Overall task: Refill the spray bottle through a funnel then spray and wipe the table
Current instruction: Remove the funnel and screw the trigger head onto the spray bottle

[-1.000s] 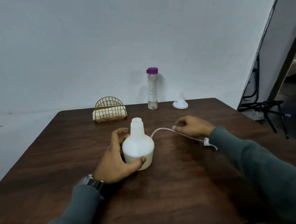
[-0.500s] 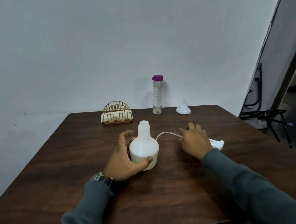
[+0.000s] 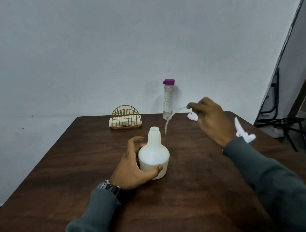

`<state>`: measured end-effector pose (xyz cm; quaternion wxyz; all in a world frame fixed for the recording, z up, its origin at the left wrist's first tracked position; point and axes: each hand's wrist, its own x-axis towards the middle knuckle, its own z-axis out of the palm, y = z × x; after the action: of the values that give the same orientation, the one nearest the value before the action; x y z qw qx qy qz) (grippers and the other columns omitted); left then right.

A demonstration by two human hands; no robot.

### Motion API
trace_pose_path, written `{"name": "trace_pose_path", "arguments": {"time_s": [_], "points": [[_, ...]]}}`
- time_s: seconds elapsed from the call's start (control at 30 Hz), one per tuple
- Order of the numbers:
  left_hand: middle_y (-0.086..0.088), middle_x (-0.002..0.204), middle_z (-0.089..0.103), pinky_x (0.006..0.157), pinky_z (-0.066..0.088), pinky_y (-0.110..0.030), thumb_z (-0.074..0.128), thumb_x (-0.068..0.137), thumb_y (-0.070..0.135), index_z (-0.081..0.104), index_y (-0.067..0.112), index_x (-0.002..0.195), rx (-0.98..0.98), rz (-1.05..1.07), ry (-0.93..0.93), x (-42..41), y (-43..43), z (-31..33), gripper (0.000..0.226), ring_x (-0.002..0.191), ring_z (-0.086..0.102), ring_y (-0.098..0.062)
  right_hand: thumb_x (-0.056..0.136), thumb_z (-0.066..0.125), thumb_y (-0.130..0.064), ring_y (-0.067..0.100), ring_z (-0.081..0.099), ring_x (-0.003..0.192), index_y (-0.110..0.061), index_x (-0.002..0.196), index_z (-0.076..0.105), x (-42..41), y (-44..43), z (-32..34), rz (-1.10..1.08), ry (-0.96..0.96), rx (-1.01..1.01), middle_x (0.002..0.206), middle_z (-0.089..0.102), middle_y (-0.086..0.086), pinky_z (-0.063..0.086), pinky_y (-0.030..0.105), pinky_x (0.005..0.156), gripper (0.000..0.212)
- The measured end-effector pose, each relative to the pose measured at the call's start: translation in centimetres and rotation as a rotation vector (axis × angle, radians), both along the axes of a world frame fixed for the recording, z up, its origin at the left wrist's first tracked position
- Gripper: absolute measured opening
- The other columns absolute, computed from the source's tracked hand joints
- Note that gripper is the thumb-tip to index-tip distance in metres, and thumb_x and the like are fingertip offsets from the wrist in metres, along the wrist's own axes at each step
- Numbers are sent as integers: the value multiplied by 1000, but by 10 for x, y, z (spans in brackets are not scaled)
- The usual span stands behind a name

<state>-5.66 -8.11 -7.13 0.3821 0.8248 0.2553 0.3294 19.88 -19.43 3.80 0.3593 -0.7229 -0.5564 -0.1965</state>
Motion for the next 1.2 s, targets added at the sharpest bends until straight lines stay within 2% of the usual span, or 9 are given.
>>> {"name": "trace_pose_path", "arguments": {"time_s": [0.17, 0.33, 0.63, 0.73, 0.87, 0.93, 1.03, 1.13, 1.2], "points": [[33, 132, 52, 103, 47, -20, 93, 67, 48, 25, 38, 144, -7, -2, 9, 0, 0, 0, 104, 126, 53, 7, 88, 51, 11, 18, 66, 86, -23, 113, 78, -24, -6, 59, 103, -162, 144, 94, 61, -8, 56, 41, 66, 50], [36, 129, 49, 100, 44, -18, 94, 69, 45, 23, 39, 144, -10, 3, 20, -1, -2, 2, 103, 122, 48, 16, 87, 46, 6, 13, 64, 88, -24, 109, 79, -48, -1, 92, 221, -168, 148, 91, 61, -11, 55, 42, 70, 50], [30, 133, 53, 104, 48, -24, 93, 68, 49, 24, 38, 143, 2, -11, 9, -2, -3, 4, 103, 129, 53, 2, 78, 61, 5, 21, 67, 92, -32, 110, 76, -58, 6, 76, 179, -217, -166, 100, 65, -7, 57, 43, 74, 51], [30, 133, 52, 107, 49, -28, 93, 69, 49, 23, 40, 143, 8, -16, 8, -2, -2, 5, 103, 129, 55, -2, 87, 59, 1, 18, 64, 98, -32, 118, 75, -59, 4, 73, 143, -293, -234, 108, 65, -8, 51, 38, 72, 48], [32, 143, 46, 114, 47, -32, 90, 69, 56, 19, 43, 146, 22, -32, -6, -4, -4, 6, 105, 131, 50, 11, 96, 56, -6, 21, 60, 91, -31, 124, 75, -76, 2, 63, 289, -485, -340, 116, 59, -1, 44, 37, 64, 42], [31, 153, 40, 112, 45, -28, 88, 70, 60, 18, 45, 150, 4, -46, -87, -4, -10, 10, 107, 133, 46, 16, 99, 57, -9, 24, 59, 86, -26, 119, 79, -84, 3, 55, 373, -541, -372, 116, 55, 6, 47, 40, 61, 34], [21, 157, 48, 110, 49, -28, 83, 79, 51, 25, 40, 152, -90, -43, -351, -1, -20, 21, 94, 140, 52, -1, 98, 63, -6, 26, 60, 84, -21, 111, 82, -86, 11, 50, 423, -569, -374, 109, 56, 8, 50, 42, 61, 28], [2, 132, 73, 102, 56, -29, 80, 91, 25, 36, 26, 144, -160, 20, -626, 6, -26, 39, 68, 125, 68, -13, 92, 71, -4, 23, 60, 81, -19, 108, 83, -88, 17, 54, 480, -583, -396, 98, 58, 3, 55, 45, 64, 25], [-7, 114, 80, 92, 60, -26, 73, 88, 12, 40, 22, 140, -194, 43, -728, 10, -27, 51, 63, 108, 76, -17, 92, 70, -5, 17, 54, 79, -23, 118, 80, -92, 18, 62, 521, -548, -427, 89, 52, -5, 53, 42, 65, 33]]}}
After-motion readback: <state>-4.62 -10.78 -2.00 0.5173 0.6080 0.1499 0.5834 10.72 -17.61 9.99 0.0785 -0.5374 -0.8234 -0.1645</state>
